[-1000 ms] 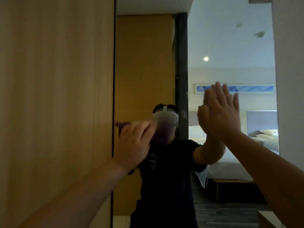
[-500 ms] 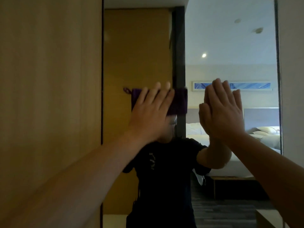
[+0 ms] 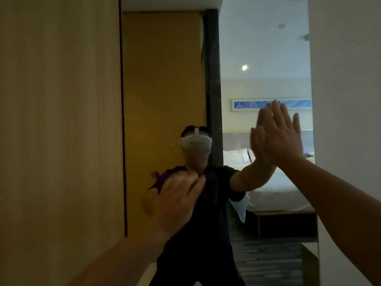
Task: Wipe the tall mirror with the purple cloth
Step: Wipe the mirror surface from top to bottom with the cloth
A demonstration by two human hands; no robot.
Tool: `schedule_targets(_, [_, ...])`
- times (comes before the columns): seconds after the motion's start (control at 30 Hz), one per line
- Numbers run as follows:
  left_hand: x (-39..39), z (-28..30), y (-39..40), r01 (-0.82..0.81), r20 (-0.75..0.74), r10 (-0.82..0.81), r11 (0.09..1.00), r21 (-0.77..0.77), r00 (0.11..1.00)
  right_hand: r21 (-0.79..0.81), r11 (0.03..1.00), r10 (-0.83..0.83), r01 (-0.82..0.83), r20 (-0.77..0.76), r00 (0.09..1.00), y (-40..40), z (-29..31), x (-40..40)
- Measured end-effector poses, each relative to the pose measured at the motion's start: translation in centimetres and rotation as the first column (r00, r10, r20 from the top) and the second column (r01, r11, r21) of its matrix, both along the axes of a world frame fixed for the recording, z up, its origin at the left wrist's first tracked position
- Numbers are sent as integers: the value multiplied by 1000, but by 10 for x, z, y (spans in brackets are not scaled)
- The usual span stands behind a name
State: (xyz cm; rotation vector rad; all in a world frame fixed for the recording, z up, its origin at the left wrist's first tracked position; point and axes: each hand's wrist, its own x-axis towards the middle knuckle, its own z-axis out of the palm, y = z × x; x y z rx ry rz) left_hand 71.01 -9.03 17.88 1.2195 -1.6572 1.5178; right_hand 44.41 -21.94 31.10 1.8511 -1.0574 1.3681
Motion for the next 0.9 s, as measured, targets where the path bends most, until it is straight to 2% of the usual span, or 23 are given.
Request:
schedule_targets(0.17, [-51, 191, -10, -5, -97, -19, 970, -242, 995, -11, 1000, 26, -26, 32, 999, -13, -9, -5])
schedule_targets(0.23, [-77, 255, -10, 3, -118, -39, 956, -293, 992, -28, 999, 33, -32, 41, 999, -14, -10, -3])
schedule_targets(0.3, [-97, 291, -15, -43, -105, 18, 972, -231, 994, -41, 999, 29, -28, 40, 999, -16, -12, -4])
schedule_targets(0.37, [-104, 300, -33, -114, -79, 106, 988, -104, 991, -61, 998, 37, -35, 46, 998, -18, -13, -5])
schedule_targets(0.43, [-99, 282, -54, -168, -59, 166, 985, -27, 984, -72, 996, 52, -48, 47, 998, -21, -13, -5])
schedule_targets(0.63, [-95, 185, -67, -102, 51, 104, 994, -42, 993, -155, 974, 180, -167, 76, 981, -23, -15, -10])
schedule_targets(0.73, [-90, 107, -58, -110, 126, 101, 992, 66, 987, -153, 956, 268, -252, 95, 959, -21, -16, -13])
schedule_targets(0.83, [-81, 9, -49, -134, 223, 92, 974, 182, 971, -156, 959, 251, -235, 90, 964, -23, -20, -18])
schedule_targets(0.9, [-77, -34, -47, -145, 238, 90, 964, 223, 967, -131, 966, 233, -222, 82, 969, -23, -26, -21])
